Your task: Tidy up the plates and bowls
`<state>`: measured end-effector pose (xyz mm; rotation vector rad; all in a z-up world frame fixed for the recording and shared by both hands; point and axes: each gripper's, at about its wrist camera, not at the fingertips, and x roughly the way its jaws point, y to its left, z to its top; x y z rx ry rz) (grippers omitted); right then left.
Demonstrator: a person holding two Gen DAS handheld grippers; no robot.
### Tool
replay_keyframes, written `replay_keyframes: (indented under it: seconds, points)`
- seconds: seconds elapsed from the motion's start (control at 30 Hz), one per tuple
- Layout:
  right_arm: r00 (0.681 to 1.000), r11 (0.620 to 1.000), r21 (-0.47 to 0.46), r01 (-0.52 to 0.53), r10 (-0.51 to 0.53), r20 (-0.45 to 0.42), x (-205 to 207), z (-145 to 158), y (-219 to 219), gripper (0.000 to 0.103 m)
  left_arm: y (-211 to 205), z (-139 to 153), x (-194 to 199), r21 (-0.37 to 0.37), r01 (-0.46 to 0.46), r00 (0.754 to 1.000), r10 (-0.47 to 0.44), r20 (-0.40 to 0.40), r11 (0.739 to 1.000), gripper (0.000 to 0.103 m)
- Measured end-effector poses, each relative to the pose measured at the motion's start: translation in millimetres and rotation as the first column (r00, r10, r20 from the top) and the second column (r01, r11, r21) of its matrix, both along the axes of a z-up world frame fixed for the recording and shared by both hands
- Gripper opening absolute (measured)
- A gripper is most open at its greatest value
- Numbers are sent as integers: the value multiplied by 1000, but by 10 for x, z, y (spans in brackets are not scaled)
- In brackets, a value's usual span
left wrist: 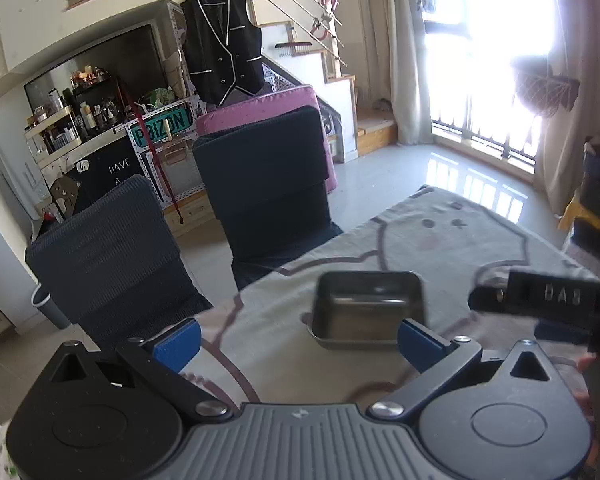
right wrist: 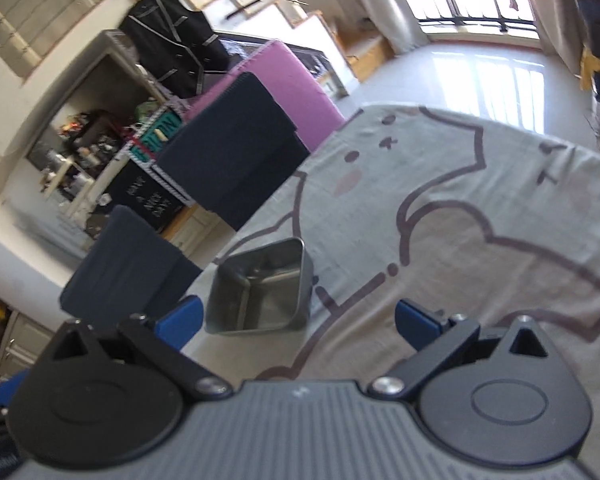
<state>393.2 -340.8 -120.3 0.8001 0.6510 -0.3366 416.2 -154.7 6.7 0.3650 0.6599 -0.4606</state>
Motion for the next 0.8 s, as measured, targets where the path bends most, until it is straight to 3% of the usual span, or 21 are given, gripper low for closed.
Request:
replay_keyframes:
  seconds: [0.17, 0.33, 0.47, 0.53, 0.6, 0.7, 0.8]
  points:
    - [997, 999, 47, 27, -24, -70, 340, -324, 20, 103, -127, -216, 456, 28, 9, 1000, -9, -4, 1000, 103]
    - [996, 997, 48, 61, -57, -72, 547, -484, -70, 103, -333, -516, 775, 58, 33, 999, -31, -36, 998, 101]
    - [995, 991, 112, 78, -69, -76, 604, -630, -154, 102, -490, -759, 968, 86, 37, 996, -30, -79, 996, 92]
    - [997, 990, 129, 54, -45, -71, 627, -698, -182, 97, -529, -869, 1040, 101, 26, 995, -16, -102, 995, 88]
    - [998, 988, 149, 31, -21, -65, 649, -738, -180, 83, -542, -946, 1092, 104, 14, 994, -2, -113, 994, 87]
    - [999, 980, 197, 4, 5, -44, 698, -776, -151, 75, -519, -1009, 1174, 91, -8, 991, 21, -132, 996, 86]
    - [998, 989, 149, -12, 22, -66, 765, -792, -55, 64, -478, -1058, 1250, 79, -41, 987, 52, -151, 996, 80]
